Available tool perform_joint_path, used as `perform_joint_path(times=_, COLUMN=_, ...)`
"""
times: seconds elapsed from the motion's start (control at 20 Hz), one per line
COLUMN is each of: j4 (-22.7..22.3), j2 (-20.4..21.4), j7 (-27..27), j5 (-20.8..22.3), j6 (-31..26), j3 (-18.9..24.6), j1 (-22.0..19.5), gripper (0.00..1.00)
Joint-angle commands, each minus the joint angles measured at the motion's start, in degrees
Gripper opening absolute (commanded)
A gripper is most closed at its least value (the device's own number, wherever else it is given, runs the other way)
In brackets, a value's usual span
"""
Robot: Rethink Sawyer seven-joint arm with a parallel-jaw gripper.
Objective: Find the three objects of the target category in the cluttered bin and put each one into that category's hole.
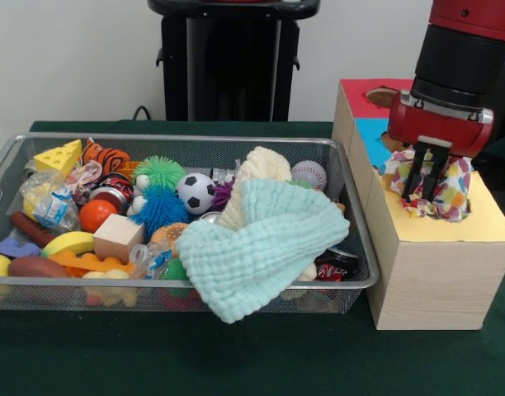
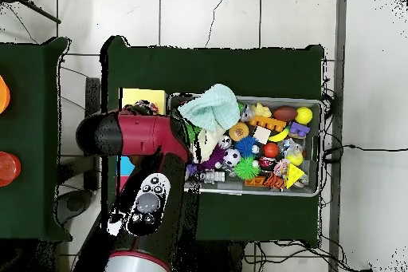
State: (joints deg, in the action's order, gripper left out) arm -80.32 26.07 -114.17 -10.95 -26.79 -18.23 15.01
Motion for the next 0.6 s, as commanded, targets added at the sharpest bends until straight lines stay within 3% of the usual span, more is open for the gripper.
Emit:
perform_joint_path(times=0.05, j4=-2.6, j2=-12.6, j7=-14.3, j5=-1.1, j6=7.3, j3=3.3, j1=0.4, gripper=0.00)
perform_joint_path(times=0.1, j4=-1.2, j2=-13.0, j7=-13.8, j5=-1.7, j6=5.8, j3=3.0, j1=0.5, gripper=1.00)
perform_joint_path(times=0.6, j4=-0.6, j2=-12.8, j7=-12.8, j5=-2.9, j6=4.7, j3=2.2, j1=0.7, gripper=1.00)
